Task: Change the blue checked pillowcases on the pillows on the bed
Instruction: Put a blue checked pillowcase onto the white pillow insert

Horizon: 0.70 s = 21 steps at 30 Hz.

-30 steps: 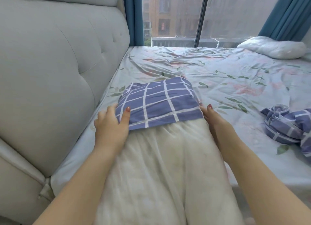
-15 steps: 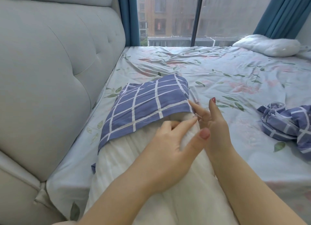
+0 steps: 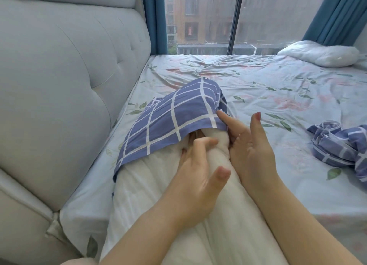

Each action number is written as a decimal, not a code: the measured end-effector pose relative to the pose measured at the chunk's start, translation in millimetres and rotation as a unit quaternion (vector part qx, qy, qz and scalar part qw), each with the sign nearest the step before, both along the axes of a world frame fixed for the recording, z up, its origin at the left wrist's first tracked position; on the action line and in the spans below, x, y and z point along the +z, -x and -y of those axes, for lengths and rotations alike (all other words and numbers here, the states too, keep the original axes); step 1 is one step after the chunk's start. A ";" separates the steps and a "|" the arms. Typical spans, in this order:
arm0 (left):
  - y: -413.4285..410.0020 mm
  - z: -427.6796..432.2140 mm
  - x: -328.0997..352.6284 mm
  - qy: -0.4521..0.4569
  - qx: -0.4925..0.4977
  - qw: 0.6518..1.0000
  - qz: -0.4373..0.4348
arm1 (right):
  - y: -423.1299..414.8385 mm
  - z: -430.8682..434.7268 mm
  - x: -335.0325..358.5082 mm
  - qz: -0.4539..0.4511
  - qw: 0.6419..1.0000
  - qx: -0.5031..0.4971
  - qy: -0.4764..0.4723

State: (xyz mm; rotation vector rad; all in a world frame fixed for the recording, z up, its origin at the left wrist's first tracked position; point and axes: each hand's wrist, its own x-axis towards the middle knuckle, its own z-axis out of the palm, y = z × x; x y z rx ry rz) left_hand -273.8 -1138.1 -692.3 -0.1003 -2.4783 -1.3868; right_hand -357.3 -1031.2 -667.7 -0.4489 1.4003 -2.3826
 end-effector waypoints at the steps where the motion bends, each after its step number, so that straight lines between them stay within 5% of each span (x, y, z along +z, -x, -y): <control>1: 0.3 2.6 -0.8 -0.002 0.004 1.000 0.011 | 0.0 -1.0 -0.1 -0.001 1.000 -0.002 0.005; 9: 4.9 9.4 1.6 0.067 -0.043 0.996 -0.045 | -4.1 -2.4 -3.2 -0.023 0.999 0.007 0.029; 21: 8.3 5.3 -2.3 0.143 0.081 0.985 -0.053 | -6.3 -7.1 -8.7 -0.172 0.973 -0.066 -0.143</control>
